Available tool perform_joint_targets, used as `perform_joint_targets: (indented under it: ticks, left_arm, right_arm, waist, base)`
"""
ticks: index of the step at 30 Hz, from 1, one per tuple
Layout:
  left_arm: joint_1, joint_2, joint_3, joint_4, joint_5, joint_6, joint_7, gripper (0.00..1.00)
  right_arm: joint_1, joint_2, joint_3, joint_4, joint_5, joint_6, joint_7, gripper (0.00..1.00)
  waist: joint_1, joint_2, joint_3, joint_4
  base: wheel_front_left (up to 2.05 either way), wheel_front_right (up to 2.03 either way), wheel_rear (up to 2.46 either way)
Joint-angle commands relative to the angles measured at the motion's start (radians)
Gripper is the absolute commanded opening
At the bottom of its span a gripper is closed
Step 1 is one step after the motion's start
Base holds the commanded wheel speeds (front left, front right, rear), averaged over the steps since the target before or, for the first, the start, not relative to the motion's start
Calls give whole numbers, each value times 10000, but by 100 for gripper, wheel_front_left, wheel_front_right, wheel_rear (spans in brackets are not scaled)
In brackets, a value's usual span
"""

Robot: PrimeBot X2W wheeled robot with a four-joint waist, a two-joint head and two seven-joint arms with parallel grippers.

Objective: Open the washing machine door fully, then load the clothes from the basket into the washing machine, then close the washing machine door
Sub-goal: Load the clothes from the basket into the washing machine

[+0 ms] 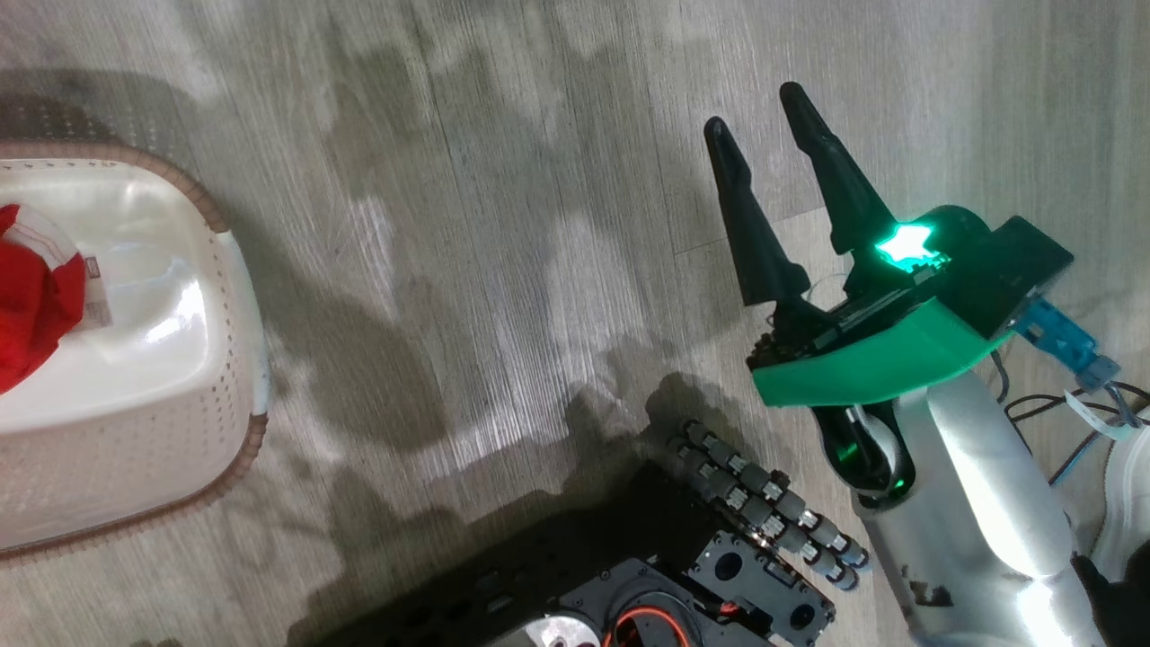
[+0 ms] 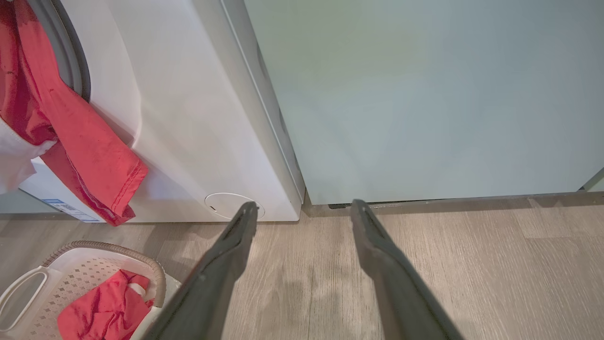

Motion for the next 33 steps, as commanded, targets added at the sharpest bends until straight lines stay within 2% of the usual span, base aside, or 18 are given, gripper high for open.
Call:
perform_joint_targets:
  ticks: [1,11,12,13,14,25,33]
  left_arm:
    - [-191,341,154,-246,104,-9,-40,0]
    - [-300,135,-1366,1624,-183,-9,-40,0]
    - [-372,123,-1499,1783,-238,-9,-40,14]
    - [-425,116,-1626,1971,-302,-9,-40,50]
    - [-469,121,-1778,2167,-353,-9,-40,100]
    - [-927,95,-2666,2836,-812,-9,-40,100]
    - [-48,-104,-2728,2425,-1331,-9,-40,100]
  right_arm:
    - [271,-4,178,-253,83,0,-92,100]
    - [270,-4,343,-291,197,0,-92,100]
    - [270,-4,363,-292,216,0,-92,100]
    - [273,-4,370,-283,250,0,-92,100]
    - [274,-4,366,-269,308,0,-92,100]
    - [197,-4,295,-172,391,0,-92,100]
    - [128,-4,-61,-97,6,0,-92,100]
  waist:
    - [-1,0,-5,-2]
    - [-1,0,90,-91]
    - [-1,0,104,-107]
    - [-1,0,114,-122]
    - [-1,0,117,-138]
    - [-1,0,-15,-147]
    - [-1,0,-451,275]
  base:
    - [0,0,0]
    - [0,0,0]
    - [0,0,0]
    - [0,0,0]
    - [0,0,0]
    - [0,0,0]
    - [0,0,0]
